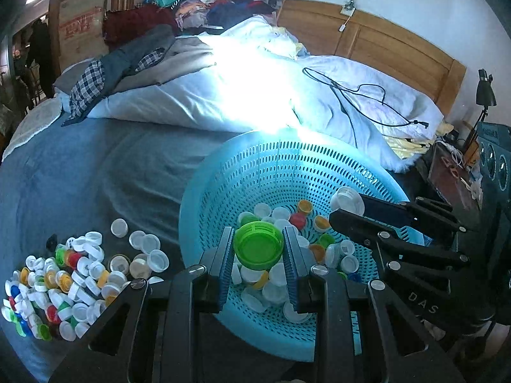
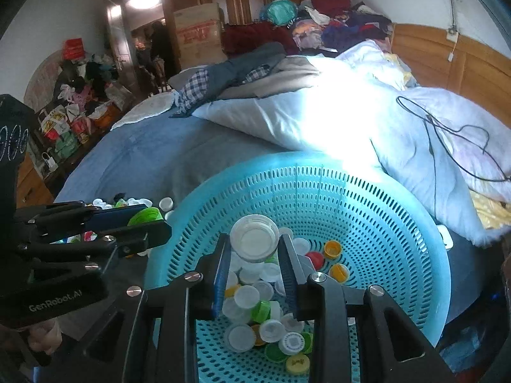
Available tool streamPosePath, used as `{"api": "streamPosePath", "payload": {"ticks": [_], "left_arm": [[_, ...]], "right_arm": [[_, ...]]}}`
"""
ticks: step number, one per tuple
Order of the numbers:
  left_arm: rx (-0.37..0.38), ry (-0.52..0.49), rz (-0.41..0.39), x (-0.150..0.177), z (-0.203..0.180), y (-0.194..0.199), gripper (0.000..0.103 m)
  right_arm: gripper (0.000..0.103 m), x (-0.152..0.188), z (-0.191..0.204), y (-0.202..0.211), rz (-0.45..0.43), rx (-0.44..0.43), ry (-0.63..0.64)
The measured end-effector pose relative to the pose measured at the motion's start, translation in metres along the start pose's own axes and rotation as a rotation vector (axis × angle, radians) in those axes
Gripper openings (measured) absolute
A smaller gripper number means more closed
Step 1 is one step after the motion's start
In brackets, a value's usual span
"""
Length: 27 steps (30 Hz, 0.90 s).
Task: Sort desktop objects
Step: 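Open both tools to drop the green and white caps into the basket, then move both open tools back over the cap pile on the bed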
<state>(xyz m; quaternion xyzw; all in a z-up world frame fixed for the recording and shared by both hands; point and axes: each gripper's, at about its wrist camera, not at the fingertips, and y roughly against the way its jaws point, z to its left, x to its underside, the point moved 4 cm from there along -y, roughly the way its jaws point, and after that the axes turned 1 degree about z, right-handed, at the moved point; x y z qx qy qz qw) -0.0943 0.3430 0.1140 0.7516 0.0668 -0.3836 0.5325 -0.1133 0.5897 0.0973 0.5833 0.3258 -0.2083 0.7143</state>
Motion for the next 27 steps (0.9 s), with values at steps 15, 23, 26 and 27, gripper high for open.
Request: {"api": "streamPosePath", "payload": {"ticks": [15,23,26,27], "left_arm": [[-0.194,0.231,-0.101,0.075,0.129,0.035,0.054],[-0.402,0.553,-0.081,0.186,0.286,0.067,0.053],[-0.424,0.596,-0.116,0.196,0.321,0.074,0.054],[-0.421,0.597,-0.095,0.197,0.328,0.069,0.054]], "right_arm": [[0.075,0.004,0.015,0.008,-0.056,-0.001,0.027],[0.075,0.029,0.060,-0.005,-0.007,-0.077,0.100],[0.075,0.039,0.069,-0.014,0.028,-0.089,0.118],[0.075,0.042,0.072,-0.016,0.036,-0.093,0.125]]}}
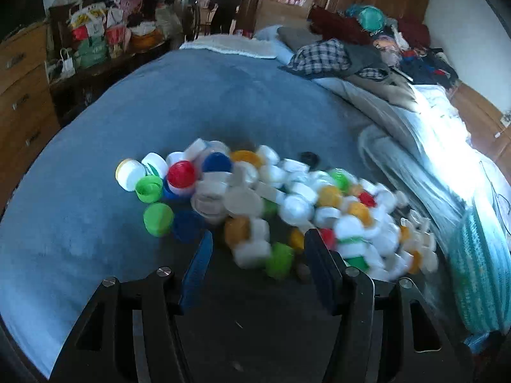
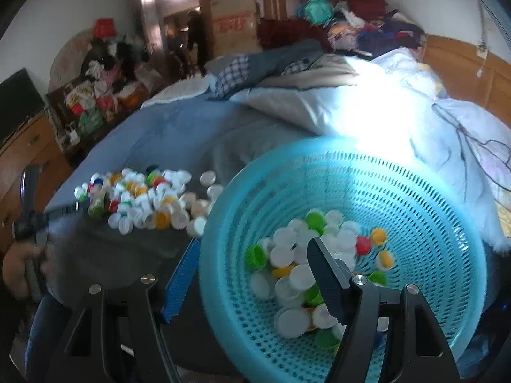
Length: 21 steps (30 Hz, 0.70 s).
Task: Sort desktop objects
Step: 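Move both open tools back over the cap pile on the bed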
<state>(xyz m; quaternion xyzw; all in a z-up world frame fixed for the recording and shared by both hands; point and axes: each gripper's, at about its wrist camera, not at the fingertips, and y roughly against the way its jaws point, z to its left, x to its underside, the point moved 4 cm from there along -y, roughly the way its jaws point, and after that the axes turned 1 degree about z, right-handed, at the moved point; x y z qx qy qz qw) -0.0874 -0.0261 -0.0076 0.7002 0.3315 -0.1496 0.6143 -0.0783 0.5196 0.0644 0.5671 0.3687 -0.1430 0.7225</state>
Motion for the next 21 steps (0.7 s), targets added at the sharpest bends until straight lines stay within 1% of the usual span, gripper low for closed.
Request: {"api": "streamPosePath", "payload": {"ticks": [1,2,3,4,5,6,8,10,12,14,17,19,21], "left_arm": [[0.021,-0.020,0.043,0.001,0.000,-0.010,0.054],[0.073,-0.043,0.095,0.005,-0.005,-0.019,0.054],[0.166,-0.077,0.179,0.017,-0.014,-0.028,0.053],[0.211,-0.095,0.201,0.023,-0.020,-0.027,0.053],[0.253,-0.110,0.199,0.032,-0.024,-0.021,0.053],[0.276,-0.105,0.190,0.036,-0.023,-0.016,0.053],[0.321,-0.034,0.162,0.045,-0.018,0.000,0.053],[0.317,0.015,0.139,0.056,-0.005,0.011,0.053],[0.297,0.016,0.145,0.067,0.002,0.015,0.053],[0.254,-0.004,0.143,0.078,0.010,0.017,0.053],[0.242,-0.011,0.128,0.076,0.009,0.023,0.053],[0.250,-0.002,0.120,0.077,0.011,0.028,0.053],[0.249,-0.006,0.119,0.072,0.004,0.030,0.053]], "right_arm": [[0.075,0.002,0.004,-0.001,0.005,-0.003,0.007],[0.075,0.003,0.008,-0.002,0.008,-0.006,0.013],[0.075,0.004,0.012,-0.004,0.014,-0.012,0.019],[0.075,0.004,0.016,-0.005,0.020,-0.019,0.027],[0.075,0.003,0.020,-0.006,0.021,-0.024,0.032],[0.075,0.001,0.023,-0.005,0.016,-0.029,0.036],[0.075,-0.002,0.029,-0.002,0.003,-0.037,0.043],[0.077,-0.005,0.036,0.000,-0.007,-0.050,0.054],[0.079,-0.008,0.045,0.000,-0.007,-0.058,0.070],[0.079,-0.008,0.056,0.001,-0.005,-0.078,0.082],[0.079,-0.004,0.069,0.002,0.003,-0.106,0.089],[0.080,0.001,0.074,0.000,0.022,-0.130,0.075],[0.080,0.005,0.076,-0.001,0.035,-0.141,0.068]]}}
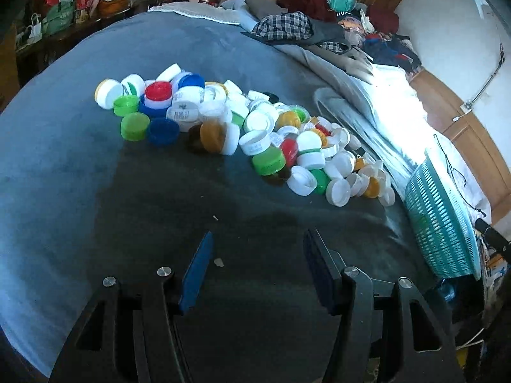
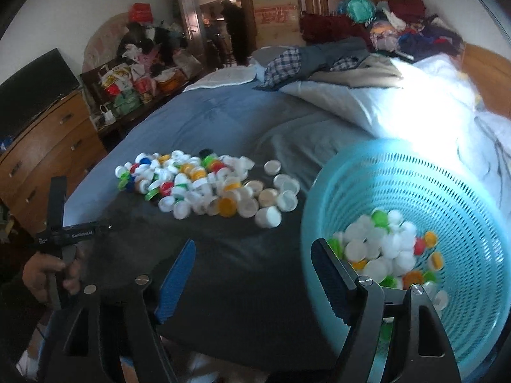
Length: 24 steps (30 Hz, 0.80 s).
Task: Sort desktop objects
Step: 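Move both open tools back over the cap pile on the bed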
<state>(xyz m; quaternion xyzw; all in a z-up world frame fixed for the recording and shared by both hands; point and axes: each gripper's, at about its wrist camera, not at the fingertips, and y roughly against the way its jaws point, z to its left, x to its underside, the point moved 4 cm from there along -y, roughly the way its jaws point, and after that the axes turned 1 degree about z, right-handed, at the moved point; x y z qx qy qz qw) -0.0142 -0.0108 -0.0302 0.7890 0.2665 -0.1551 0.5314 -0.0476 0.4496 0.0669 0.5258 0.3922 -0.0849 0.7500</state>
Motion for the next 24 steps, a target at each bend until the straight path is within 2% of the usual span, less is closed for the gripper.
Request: {"api": "streamPosePath", "payload": {"ticks": [3,10,24], "left_arm": [[0.016,-0.010,-0.015,-0.006,-0.007,0.008,0.053],[0.041,0.044,-0.019,-0.016,-0.012,0.005,0.053],[0.035,0.083,-0.001,-0.019,-0.008,-0.004,0.053]], "right_arm": [[0.080,0.000,0.005,0.003,-0.008,-0.009,0.008],[0.080,0.002,0.012,0.009,-0.015,-0.016,0.026],[0.080,0.012,0.019,-0.001,0.016,-0.022,0.046]]}}
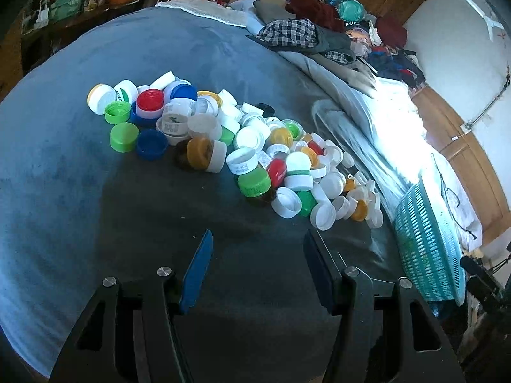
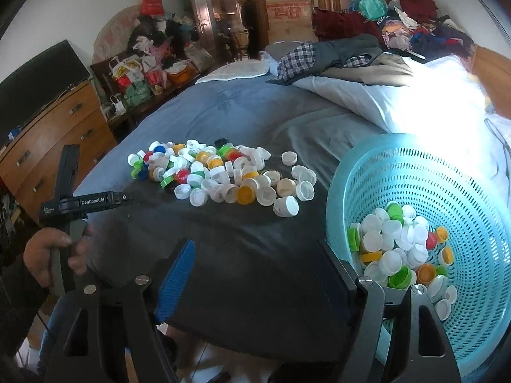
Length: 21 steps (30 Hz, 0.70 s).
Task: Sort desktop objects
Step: 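Move both open tools back over the cap pile on the bed, then grasp a green cap with the left tool while the right tool grasps a white cap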
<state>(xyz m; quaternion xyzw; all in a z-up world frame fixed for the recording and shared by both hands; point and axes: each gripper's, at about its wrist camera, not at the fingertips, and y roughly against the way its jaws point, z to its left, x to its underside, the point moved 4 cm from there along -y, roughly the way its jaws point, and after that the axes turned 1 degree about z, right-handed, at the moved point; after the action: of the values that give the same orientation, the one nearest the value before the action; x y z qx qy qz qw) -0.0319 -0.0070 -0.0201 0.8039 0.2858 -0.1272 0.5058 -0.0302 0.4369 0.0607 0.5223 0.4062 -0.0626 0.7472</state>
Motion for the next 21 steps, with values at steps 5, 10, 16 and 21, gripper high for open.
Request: {"api": "streamPosePath", "payload": {"ticks": [5,10,16,21], "left_arm": [[0.011,-0.008,0.028,-0.001,-0.001,-0.011,0.053],[0.015,-0.050,0.049,-0.007,-0.009,-0.025,0.053],[0.006,-0.042,0.048,-0.024,-0.010,-0.040,0.053],[0.008,-0.025,0.046,-0.040,-0.012,-0.055,0.053]], "right_arm": [[0.083,0.001,0.009,-0.004,0.008,0.002,0.033],[0.083,0.005,0.010,-0.009,0.016,-0.001,0.037],[0.083,0.009,0.007,-0.023,0.048,-0.005,0.025],[0.083,0.005,0.007,-0.031,0.056,-0.005,0.033]]}}
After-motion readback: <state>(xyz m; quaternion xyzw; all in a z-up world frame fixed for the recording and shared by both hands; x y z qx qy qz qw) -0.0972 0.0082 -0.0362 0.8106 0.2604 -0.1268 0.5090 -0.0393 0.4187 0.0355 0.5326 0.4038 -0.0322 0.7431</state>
